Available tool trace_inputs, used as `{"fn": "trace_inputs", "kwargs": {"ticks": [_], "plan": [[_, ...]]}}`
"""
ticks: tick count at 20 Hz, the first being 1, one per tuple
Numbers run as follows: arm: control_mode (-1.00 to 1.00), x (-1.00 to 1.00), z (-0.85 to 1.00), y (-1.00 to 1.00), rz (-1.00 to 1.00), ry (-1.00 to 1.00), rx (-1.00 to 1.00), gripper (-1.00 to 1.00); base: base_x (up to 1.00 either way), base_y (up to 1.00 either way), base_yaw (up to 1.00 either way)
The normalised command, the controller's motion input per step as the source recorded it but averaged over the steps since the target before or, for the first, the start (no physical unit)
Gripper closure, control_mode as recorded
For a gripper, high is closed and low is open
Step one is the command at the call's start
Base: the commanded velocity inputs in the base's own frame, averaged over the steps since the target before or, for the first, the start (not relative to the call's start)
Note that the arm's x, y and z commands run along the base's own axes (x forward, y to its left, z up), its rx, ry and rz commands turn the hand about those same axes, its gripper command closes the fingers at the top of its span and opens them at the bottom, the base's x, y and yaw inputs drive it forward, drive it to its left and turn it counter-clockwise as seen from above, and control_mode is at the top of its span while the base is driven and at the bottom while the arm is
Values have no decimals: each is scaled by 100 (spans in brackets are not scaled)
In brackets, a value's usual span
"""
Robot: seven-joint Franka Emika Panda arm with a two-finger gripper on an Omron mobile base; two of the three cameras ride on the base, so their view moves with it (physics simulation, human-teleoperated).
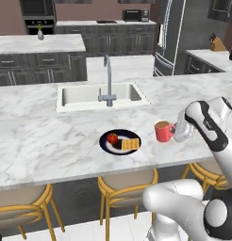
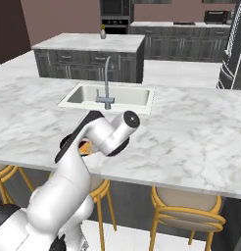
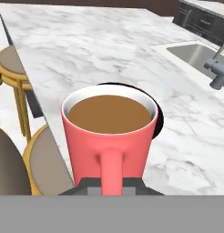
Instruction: Pick up the brewed coffee from the coffee machine and place it next to the breakfast plate on the dining counter.
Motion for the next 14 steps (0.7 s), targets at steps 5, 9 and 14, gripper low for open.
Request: {"fn": "trace_inputs", "kwargs": {"ticks": [5, 9, 14], "plan": [[-100, 55, -17, -2, 0, 0, 4, 100, 0, 0, 0], [-100, 49, -22, 0, 0, 0, 1, 100, 0, 0, 0], [-100, 40, -36, -5, 0, 0, 0, 100, 0, 0, 0]]}}
